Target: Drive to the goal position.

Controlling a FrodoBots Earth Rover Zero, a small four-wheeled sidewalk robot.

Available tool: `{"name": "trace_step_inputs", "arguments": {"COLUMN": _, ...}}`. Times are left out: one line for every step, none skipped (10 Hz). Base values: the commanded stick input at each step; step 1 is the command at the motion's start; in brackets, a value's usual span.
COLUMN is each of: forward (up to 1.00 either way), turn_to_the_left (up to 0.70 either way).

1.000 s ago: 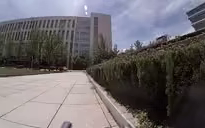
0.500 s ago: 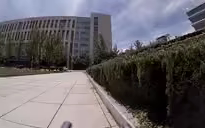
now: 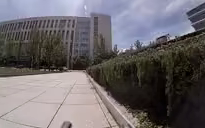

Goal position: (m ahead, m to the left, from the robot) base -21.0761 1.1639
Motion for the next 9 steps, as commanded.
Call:
{"name": "trace_step_inputs", "arguments": {"forward": 0.1, "turn_to_the_left": 0.0}}
{"name": "trace_step_inputs", "arguments": {"forward": 0.1, "turn_to_the_left": 0.0}}
{"name": "trace_step_inputs", "arguments": {"forward": 0.1, "turn_to_the_left": 0.0}}
{"name": "trace_step_inputs", "arguments": {"forward": 0.1, "turn_to_the_left": 0.0}}
{"name": "trace_step_inputs", "arguments": {"forward": 0.1, "turn_to_the_left": 0.0}}
{"name": "trace_step_inputs", "arguments": {"forward": 0.1, "turn_to_the_left": 0.0}}
{"name": "trace_step_inputs", "arguments": {"forward": 0.1, "turn_to_the_left": 0.0}}
{"name": "trace_step_inputs", "arguments": {"forward": 0.1, "turn_to_the_left": 0.0}}
{"name": "trace_step_inputs", "arguments": {"forward": 0.1, "turn_to_the_left": 0.0}}
